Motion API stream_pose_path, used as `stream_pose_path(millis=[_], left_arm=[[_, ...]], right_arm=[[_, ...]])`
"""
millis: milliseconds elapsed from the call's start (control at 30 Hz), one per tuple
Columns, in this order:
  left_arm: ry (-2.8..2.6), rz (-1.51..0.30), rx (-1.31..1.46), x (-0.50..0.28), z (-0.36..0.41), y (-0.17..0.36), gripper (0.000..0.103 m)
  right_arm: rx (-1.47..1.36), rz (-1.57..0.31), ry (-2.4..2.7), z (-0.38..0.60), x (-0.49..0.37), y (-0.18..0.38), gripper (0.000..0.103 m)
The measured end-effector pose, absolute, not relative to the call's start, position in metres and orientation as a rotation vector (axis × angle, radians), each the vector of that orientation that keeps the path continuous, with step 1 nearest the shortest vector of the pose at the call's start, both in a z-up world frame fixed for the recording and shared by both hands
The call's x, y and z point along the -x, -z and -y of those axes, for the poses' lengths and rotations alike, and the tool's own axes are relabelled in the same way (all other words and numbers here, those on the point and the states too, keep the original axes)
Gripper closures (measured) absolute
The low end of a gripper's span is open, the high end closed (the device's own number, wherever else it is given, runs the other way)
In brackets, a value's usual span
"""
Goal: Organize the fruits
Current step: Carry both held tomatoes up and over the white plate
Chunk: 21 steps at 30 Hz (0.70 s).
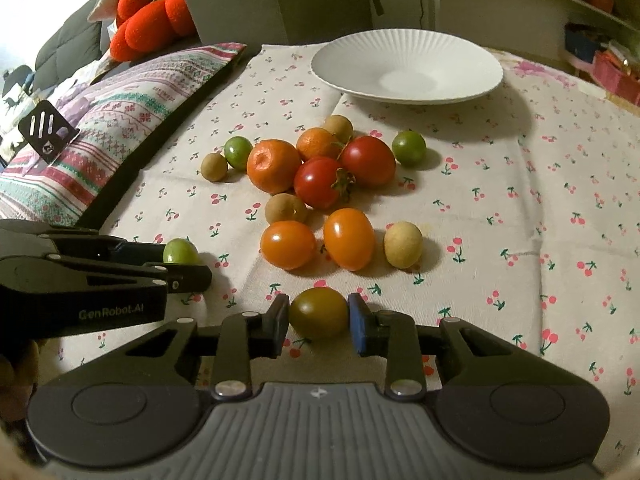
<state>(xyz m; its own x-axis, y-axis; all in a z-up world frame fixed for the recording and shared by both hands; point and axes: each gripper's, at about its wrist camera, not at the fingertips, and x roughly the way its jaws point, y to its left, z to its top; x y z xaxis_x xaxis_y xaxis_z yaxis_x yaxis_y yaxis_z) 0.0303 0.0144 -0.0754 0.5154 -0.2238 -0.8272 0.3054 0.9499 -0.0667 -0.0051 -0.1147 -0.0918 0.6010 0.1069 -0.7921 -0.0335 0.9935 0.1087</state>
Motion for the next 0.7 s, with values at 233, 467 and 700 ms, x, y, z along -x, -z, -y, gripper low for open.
stream_pose_path(millis=[233, 467, 700], left_arm=[[0.333, -0.964, -0.056, -0.033, -0.015, 0.064, 0.071], [0.359, -0.919, -0.055, -0.043, -0.009, 0.047, 0.071], [0.386, -0.874, -0.068, -0.064, -0.001, 0.032, 0.071]], right_arm=[[-0.097, -0.895, -0.061, 0.124, 0.003, 0.083, 0.075], [-0.1, -0.841, -0.033, 0.14, -0.005, 0.062, 0.075], [-0.081, -0.798, -0.035, 0.153, -0.025, 0.042, 0.075]])
